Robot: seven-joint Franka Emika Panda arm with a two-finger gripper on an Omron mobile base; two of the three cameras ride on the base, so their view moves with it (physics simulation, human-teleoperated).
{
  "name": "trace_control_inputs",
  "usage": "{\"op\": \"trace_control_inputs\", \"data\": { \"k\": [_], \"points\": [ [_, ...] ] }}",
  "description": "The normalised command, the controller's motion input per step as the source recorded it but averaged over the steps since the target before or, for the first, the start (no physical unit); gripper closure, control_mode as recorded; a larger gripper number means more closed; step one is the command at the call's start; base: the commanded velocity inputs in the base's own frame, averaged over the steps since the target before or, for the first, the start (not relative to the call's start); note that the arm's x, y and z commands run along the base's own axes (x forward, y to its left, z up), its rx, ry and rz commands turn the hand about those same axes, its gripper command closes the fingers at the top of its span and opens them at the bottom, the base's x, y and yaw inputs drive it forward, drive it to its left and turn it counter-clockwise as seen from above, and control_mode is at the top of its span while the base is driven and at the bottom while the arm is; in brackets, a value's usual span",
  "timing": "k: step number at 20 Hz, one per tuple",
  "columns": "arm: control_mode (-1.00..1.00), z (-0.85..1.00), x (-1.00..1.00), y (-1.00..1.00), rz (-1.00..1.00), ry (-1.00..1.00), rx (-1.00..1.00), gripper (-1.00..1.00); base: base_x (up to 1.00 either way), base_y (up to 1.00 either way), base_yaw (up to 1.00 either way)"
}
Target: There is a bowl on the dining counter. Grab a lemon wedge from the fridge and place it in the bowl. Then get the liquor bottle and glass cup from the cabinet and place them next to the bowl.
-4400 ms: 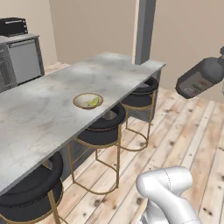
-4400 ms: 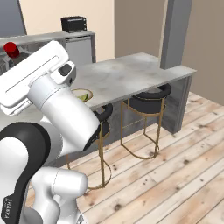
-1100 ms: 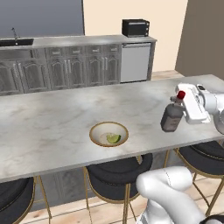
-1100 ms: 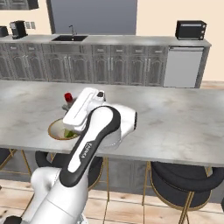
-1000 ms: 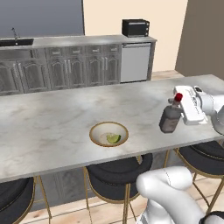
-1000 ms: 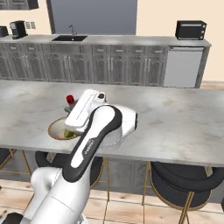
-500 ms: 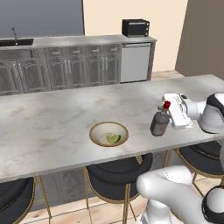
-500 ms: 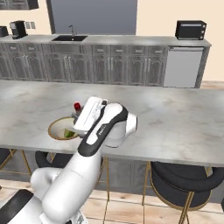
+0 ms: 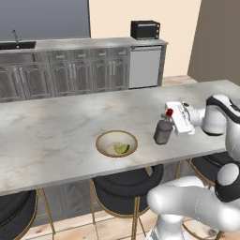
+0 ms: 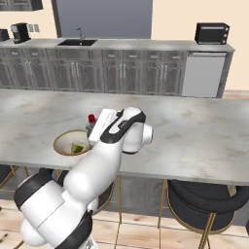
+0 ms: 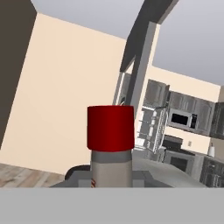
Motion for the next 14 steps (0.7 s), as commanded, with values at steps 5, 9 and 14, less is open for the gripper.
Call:
{"op": "trace_control_inputs", "data": {
  "k": [5, 9, 14],
  "points": [
    [-1.00, -0.22, 0.46, 0.00, 0.04, 0.05, 0.00, 1.00, 0.00, 0.00, 0.00],
    [-1.00, -0.30, 0.30, 0.00, 0.02, 0.01, -0.01, 1.00, 0.00, 0.00, 0.00],
    [-1.00, -0.30, 0.12, 0.00, 0.00, 0.00, -0.05, 1.00, 0.00, 0.00, 0.00]
  ]
}}
